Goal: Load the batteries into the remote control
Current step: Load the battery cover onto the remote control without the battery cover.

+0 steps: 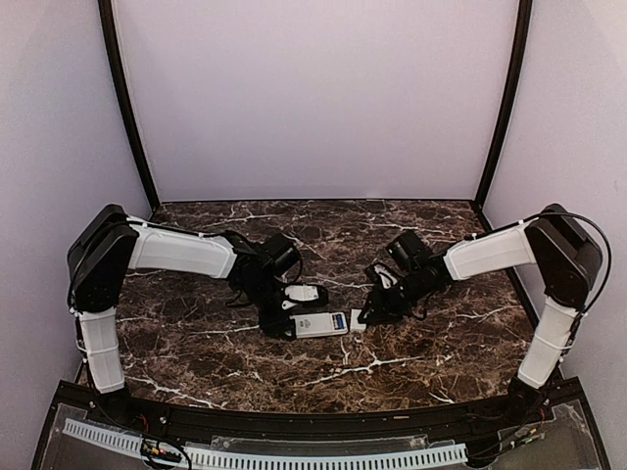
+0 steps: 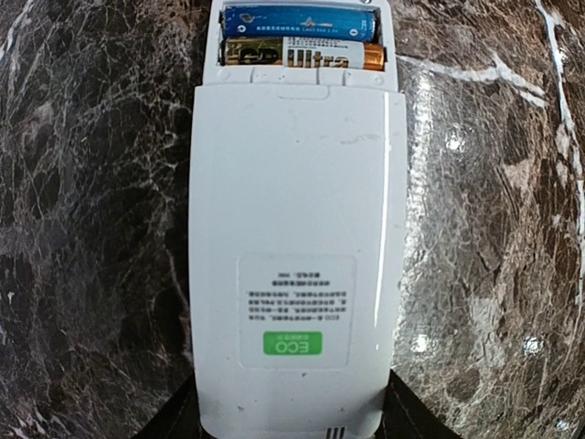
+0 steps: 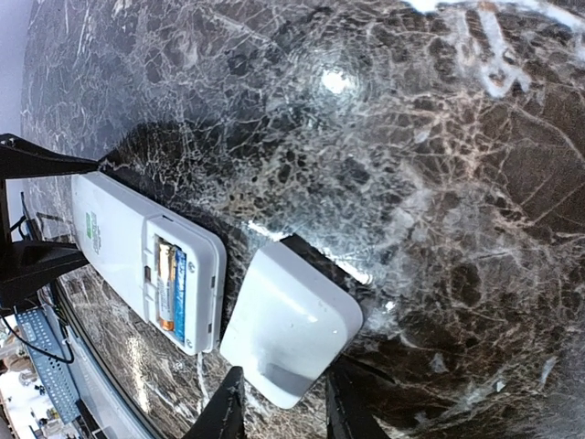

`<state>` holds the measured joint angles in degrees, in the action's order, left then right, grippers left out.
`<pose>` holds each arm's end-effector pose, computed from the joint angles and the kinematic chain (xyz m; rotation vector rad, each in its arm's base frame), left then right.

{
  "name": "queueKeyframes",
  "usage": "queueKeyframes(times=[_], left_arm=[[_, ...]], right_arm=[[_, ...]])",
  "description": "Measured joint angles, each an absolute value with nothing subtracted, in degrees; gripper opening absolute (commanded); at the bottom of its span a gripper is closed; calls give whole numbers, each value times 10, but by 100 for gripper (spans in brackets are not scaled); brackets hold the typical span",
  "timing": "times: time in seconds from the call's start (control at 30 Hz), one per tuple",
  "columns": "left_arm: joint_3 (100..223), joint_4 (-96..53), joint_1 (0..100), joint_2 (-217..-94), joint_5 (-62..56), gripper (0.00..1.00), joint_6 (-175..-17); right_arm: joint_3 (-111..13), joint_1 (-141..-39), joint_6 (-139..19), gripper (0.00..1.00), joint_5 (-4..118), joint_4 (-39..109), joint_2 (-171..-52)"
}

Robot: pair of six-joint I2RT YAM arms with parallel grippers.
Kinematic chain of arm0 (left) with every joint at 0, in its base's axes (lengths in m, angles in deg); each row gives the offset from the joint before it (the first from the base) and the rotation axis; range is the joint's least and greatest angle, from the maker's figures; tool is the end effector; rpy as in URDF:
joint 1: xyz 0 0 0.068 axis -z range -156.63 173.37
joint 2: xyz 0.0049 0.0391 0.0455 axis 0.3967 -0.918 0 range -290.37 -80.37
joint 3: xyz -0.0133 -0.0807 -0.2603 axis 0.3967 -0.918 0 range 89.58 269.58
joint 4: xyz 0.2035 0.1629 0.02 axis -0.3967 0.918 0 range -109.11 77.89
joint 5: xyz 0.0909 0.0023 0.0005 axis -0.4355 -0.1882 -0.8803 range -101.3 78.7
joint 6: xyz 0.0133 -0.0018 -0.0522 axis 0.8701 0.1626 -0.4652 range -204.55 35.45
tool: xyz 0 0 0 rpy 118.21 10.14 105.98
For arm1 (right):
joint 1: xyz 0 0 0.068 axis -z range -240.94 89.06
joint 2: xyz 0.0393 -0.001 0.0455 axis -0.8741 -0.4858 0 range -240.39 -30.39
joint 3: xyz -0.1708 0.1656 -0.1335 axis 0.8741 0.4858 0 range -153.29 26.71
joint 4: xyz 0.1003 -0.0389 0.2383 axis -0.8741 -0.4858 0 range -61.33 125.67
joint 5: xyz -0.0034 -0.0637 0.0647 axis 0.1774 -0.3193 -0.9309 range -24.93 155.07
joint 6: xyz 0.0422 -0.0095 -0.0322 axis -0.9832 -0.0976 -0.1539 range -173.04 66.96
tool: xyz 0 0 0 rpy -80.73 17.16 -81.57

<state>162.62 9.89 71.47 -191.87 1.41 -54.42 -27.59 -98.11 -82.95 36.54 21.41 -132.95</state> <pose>0.2531 -0.2937 0.1533 1.7901 2.1043 -0.3898 0.2558 0.2151 0.1349 -0.3574 2.8335 0.9892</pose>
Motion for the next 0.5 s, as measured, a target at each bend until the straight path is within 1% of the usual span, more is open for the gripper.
queueKeyframes(times=[0.23,0.5], left_arm=[[1644,111,715,-1930,27,46,-541],[1646,114,715,-1932,24,44,-521]], right_arm=[[-279,-990,-829,28,361,225,-1336],[-327,-990,-748,29,368,183,-1362]])
